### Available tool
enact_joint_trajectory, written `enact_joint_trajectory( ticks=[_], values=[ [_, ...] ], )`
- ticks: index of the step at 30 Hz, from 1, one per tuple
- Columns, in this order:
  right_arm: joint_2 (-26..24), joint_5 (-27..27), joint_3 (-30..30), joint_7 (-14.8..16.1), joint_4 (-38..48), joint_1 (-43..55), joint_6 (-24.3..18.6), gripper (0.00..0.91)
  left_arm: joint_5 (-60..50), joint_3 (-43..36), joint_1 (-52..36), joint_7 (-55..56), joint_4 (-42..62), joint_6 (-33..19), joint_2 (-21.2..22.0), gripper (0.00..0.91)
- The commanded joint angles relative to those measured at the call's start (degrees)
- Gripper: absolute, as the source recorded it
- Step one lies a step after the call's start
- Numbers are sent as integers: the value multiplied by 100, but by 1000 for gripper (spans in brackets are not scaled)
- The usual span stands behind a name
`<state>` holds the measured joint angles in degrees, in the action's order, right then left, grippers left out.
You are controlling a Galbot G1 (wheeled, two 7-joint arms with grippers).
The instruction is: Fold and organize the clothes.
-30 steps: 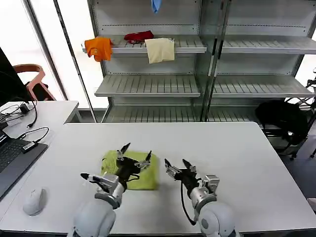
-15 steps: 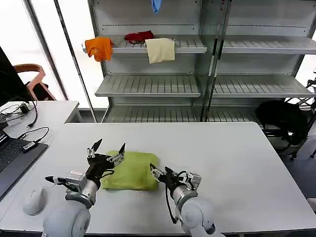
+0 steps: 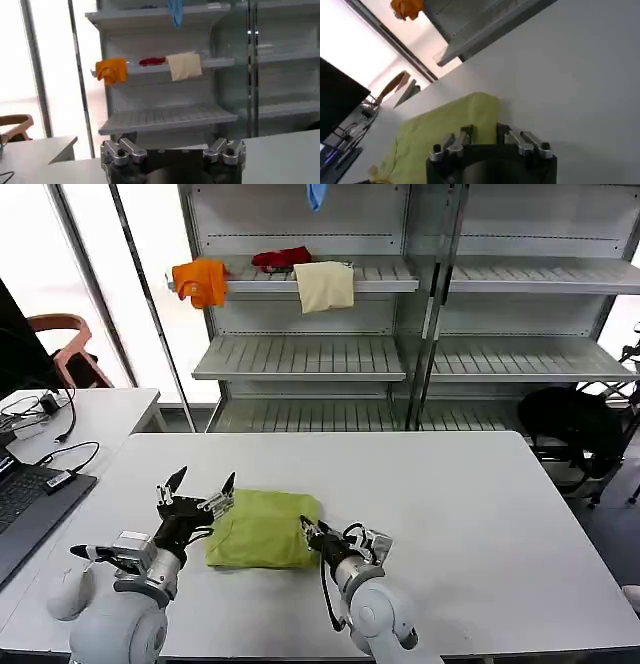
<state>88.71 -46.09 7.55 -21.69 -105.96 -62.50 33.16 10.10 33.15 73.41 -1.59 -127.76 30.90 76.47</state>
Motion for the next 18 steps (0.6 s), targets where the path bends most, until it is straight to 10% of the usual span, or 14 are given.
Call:
enact_joint_trajectory(
  ticks=[1, 18],
  values=[
    [69, -91, 26, -266, 99, 73, 34, 0, 43, 122, 26, -2, 28, -10, -3, 907],
    [-810, -303, 673, -418, -577, 156, 55, 0, 30, 32, -39, -10, 183, -44, 52, 907]
  ],
)
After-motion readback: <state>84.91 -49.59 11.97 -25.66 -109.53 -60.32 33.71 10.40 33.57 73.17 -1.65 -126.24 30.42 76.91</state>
